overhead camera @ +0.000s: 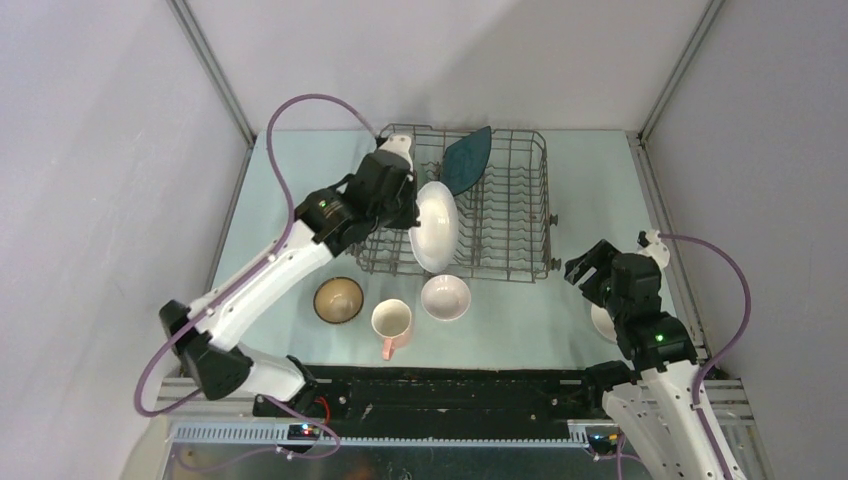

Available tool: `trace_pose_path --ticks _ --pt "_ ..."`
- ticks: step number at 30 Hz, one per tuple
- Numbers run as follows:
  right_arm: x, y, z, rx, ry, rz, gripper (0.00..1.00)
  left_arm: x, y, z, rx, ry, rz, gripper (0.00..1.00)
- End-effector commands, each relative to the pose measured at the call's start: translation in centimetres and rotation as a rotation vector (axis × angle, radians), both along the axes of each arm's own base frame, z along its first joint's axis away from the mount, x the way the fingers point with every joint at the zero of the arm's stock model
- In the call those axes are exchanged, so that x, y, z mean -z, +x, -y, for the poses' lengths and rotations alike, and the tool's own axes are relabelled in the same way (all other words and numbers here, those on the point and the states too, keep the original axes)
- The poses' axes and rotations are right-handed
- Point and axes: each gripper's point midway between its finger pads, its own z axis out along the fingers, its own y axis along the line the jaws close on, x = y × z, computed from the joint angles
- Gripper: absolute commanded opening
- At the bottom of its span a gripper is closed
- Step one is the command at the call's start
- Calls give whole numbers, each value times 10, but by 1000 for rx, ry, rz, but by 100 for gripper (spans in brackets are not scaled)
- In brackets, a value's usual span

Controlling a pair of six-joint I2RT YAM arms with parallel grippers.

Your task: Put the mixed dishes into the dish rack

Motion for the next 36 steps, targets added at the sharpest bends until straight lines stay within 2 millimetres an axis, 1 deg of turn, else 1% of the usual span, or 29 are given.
trace_pose_path --ticks 1,2,3,4,5,6,7,12,15,16,19,26,28,30,34,36 --pt "-21 13 2 31 14 74 76 -45 50 0 -89 -60 136 0" --pt "-21 13 2 32 13 74 76 -43 61 2 -101 -54 129 0" --pt "-21 14 2 34 15 74 76 -39 67 4 -103 -49 119 0" --pt "-21 14 2 33 16 74 76 -42 74 4 -113 -50 122 0" --pt "-20 15 2 34 17 73 76 -38 79 6 -122 -39 118 0" --pt "-20 16 2 34 18 72 76 -45 84 6 -132 -45 132 0" --pt "-20 16 1 35 21 72 76 -46 90 7 -142 -42 137 0" --pt "-20 20 0 35 30 73 76 -38 111 17 -154 -29 112 0" --pt "-23 21 2 47 25 85 75 -31 124 26 -165 -39 112 0" --pt "-24 21 2 47 24 90 75 -30 126 30 -159 -47 106 0" --pt "-26 21 4 54 16 102 74 -17 136 40 -151 -37 79 0" --pt "-27 20 9 68 4 107 74 17 147 55 -147 -25 24 0" --pt "-26 20 10 69 0 104 74 26 148 59 -140 -31 8 0" --pt "-25 20 10 71 -2 98 74 40 149 62 -138 -29 -14 0" --pt "-23 21 11 70 -6 90 74 63 146 74 -119 -83 -50 0" --pt "-22 21 11 71 -10 85 74 64 144 79 -116 -125 -52 0"
